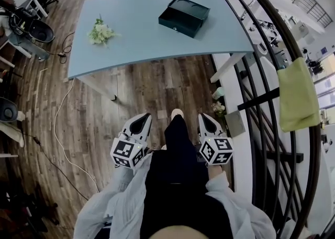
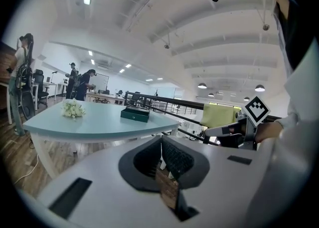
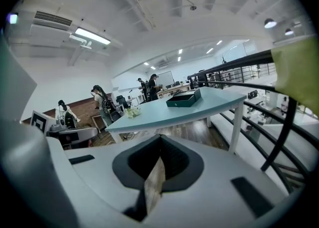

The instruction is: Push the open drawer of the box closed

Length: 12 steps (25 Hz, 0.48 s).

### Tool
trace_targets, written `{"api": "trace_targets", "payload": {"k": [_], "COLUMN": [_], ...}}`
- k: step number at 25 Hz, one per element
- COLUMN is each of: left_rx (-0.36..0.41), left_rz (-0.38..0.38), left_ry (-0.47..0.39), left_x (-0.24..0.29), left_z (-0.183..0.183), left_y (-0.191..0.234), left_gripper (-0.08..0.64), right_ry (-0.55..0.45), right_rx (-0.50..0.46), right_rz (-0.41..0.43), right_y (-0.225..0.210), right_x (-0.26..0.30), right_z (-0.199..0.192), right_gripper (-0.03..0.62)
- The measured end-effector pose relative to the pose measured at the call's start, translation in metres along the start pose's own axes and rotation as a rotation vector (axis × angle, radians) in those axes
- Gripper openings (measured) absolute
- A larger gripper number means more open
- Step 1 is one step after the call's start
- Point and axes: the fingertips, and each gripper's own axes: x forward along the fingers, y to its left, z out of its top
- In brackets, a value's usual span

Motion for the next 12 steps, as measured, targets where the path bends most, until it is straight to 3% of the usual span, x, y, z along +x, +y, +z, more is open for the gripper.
{"api": "trace_targets", "payload": {"k": [12], "left_rx": [0.019], "left_rz": [0.022], "left_ry": [-0.001], "left_x": [0.064], "left_z": [0.02], "left_y": [0.024], "left_gripper": [0.015], "right_ry": [0.006], "right_rx": [-0.005], "right_rz": [0.026], "right_y": [-0.031], "right_x": [0.054], "right_z": [0.035], "right_gripper": [0.009]}}
